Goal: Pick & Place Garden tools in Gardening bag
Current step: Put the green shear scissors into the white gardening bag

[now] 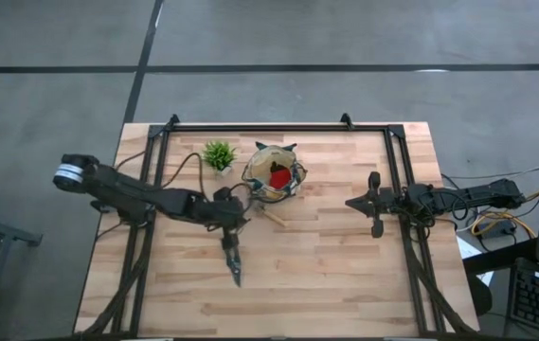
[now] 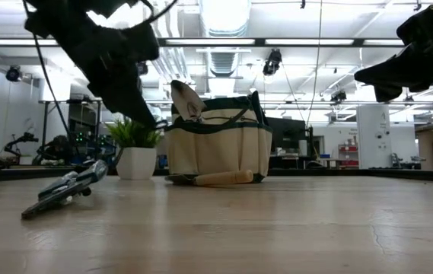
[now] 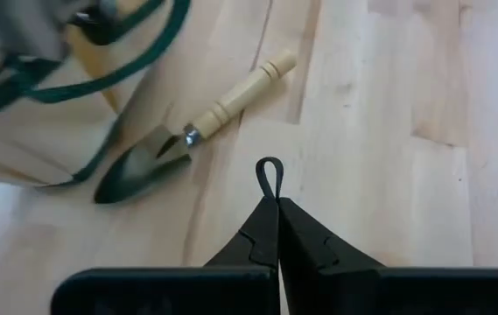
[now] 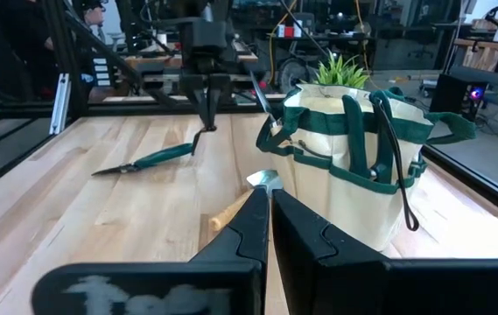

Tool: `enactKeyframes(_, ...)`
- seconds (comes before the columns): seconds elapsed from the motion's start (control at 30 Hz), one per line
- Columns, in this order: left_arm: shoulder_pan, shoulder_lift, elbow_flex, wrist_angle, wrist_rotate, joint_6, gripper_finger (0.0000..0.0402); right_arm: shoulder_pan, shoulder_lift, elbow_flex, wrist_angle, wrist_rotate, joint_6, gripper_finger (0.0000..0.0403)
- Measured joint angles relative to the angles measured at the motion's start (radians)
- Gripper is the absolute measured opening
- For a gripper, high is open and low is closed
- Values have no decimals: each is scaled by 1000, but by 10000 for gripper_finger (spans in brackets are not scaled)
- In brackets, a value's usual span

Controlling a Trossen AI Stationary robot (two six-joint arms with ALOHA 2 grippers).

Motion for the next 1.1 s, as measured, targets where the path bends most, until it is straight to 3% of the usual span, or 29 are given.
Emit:
enactKeyframes(0.4, -8, -186, -130, 130, -52, 11, 0, 0, 0, 0, 0, 0, 0, 13)
enactKeyframes(1.1, -8, -416, -166, 143, -113, 106, 0, 0, 0, 0, 0, 0, -1, 13)
